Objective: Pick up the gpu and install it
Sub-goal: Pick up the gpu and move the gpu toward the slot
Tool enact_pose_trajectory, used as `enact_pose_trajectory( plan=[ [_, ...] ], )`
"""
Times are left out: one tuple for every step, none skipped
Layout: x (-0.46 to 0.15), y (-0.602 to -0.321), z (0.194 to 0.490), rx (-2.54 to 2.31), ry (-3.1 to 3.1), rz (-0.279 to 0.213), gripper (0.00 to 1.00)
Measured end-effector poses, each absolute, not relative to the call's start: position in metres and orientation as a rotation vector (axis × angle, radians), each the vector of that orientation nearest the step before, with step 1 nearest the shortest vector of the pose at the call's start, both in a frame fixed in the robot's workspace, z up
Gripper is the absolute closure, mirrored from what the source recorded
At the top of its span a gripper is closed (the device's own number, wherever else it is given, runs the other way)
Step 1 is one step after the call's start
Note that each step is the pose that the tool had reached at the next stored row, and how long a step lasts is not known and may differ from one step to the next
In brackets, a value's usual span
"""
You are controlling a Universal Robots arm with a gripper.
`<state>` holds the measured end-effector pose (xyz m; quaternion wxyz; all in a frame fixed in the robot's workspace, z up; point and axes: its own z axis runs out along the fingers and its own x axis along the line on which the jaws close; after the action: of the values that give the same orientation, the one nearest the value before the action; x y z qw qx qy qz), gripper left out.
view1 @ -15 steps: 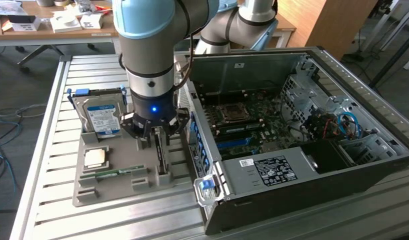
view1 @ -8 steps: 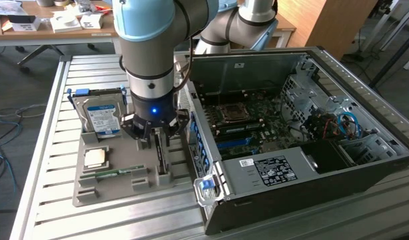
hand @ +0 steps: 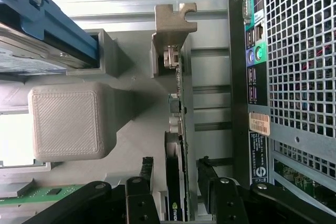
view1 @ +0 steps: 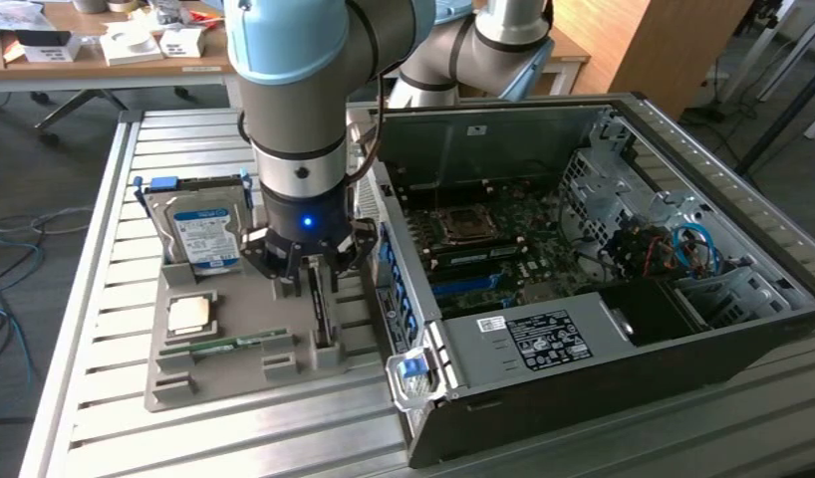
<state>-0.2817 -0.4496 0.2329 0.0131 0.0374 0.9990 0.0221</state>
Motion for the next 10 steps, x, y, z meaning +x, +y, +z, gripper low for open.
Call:
enact_pose_trajectory(
  plan=[
    [-0.2818, -0.4496, 0.2324, 0.117, 3.112, 0.069, 0.53],
    [-0.2819, -0.4496, 0.2321, 0.117, 3.112, 0.069, 0.53],
    [-0.2821, -0.4496, 0.2317, 0.117, 3.112, 0.069, 0.53],
    [-0.2822, -0.4496, 0.2312, 0.117, 3.112, 0.069, 0.53],
    [-0.2822, -0.4496, 0.2312, 0.117, 3.112, 0.069, 0.53],
    [-0.2822, -0.4496, 0.2311, 0.117, 3.112, 0.069, 0.53],
    [-0.2823, -0.4496, 0.2312, 0.117, 3.112, 0.069, 0.53],
    [-0.2823, -0.4496, 0.2312, 0.117, 3.112, 0.069, 0.53],
    [-0.2823, -0.4496, 0.2311, 0.117, 3.112, 0.069, 0.53],
    [-0.2823, -0.4497, 0.2309, 0.117, 3.112, 0.069, 0.53]
  ],
)
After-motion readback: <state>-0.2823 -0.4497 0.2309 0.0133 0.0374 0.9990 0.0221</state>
